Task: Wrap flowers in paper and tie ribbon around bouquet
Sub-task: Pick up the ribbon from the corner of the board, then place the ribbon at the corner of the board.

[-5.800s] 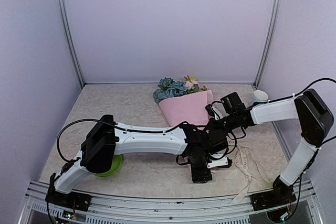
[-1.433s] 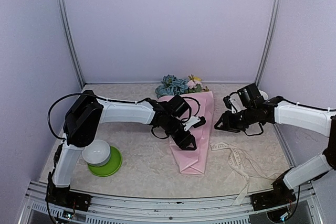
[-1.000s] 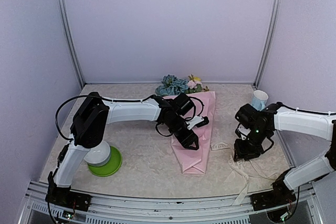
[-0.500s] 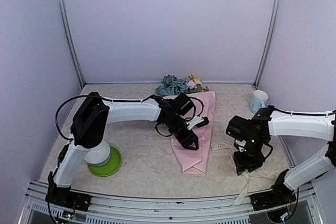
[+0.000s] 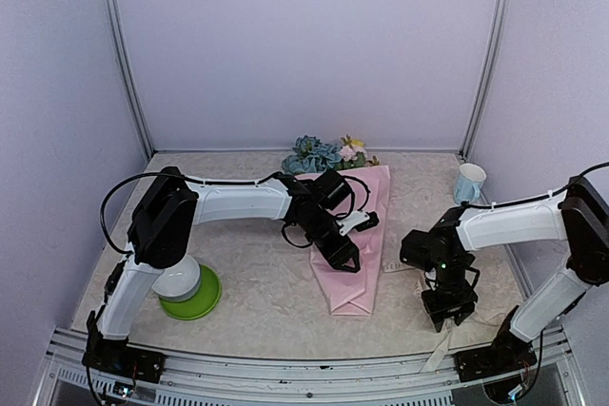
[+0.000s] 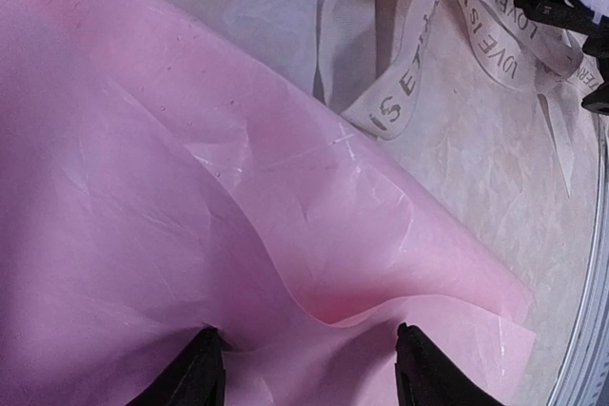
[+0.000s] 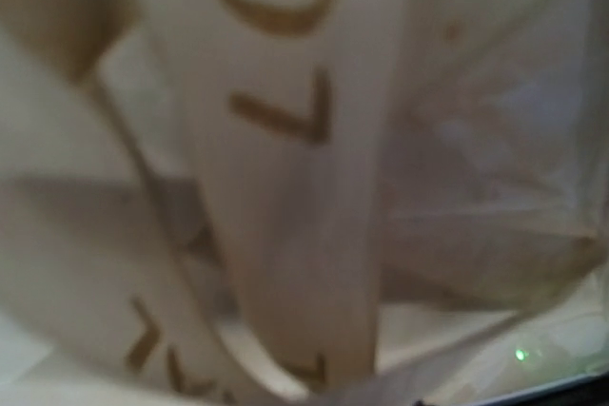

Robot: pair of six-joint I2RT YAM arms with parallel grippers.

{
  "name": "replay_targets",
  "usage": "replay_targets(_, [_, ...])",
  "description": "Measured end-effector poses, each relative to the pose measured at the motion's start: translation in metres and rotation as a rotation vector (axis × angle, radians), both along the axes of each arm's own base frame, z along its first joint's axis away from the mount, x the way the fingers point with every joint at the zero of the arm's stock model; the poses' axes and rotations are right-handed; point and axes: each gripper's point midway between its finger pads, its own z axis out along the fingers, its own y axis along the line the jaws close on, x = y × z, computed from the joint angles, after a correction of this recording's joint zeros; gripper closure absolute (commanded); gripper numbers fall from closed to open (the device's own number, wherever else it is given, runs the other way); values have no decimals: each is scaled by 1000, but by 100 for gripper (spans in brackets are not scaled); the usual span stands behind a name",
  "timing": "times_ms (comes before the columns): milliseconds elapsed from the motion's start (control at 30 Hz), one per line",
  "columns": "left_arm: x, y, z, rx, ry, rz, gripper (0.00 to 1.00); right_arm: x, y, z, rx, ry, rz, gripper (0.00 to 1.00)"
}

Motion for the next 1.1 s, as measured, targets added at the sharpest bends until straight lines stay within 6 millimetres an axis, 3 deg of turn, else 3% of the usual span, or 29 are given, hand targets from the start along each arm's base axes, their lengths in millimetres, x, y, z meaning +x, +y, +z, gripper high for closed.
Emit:
replay_targets(67, [0,0,0,0,0,0,40,-2,0,-4,-8,22,13,68])
replay_targets(133, [0,0,0,0,0,0,40,-4,0,-9,-4,42,30,83])
replay_targets(167, [0,0,0,0,0,0,40,-5,0,-11,-2,54,38,95])
replay_targets(200, [0,0,0,0,0,0,40,-7,-1,-11,-2,64,46,100])
replay_targets(367, [0,0,-1,-1,-1,-1,40,-1,14,-12,87,54,91,100])
replay_targets(433, [0,0,-1,-1,-1,-1,40,14,27,-4,157,6,103,100])
replay_targets(500, [0,0,-1,-1,-1,-1,40,43,42,15,243,-88,93,100])
replay_targets(567, [0,0,-1,-1,-1,-1,40,97,48,59,355,-273,30,100])
replay_targets(633, [0,0,-1,0,-1,-1,40,160,34,122,442,-525,-56,100])
replay_targets(700, [0,0,-1,-1,-1,-2,40,220,-7,217,491,-861,-159,100])
replay_targets(767, [0,0,-1,0,-1,-2,40,249,-56,329,482,-1221,-225,100])
replay_targets(800, [0,0,-1,-1,-1,-2,40,248,-69,383,483,-1377,-224,100])
replay_targets(867, [0,0,-1,-1,-2,-2,40,225,-73,481,536,-1646,-160,100])
replay_targets(933, [0,0,-1,-1,-1,-2,40,197,-69,541,600,-1818,-88,100])
replay_targets(1000, [0,0,-1,-1,-2,-2,40,169,-63,573,666,-1917,-13,100])
replay_targets(1100, [0,0,-1,-1,-1,-1,40,162,-41,568,777,-1895,94,100])
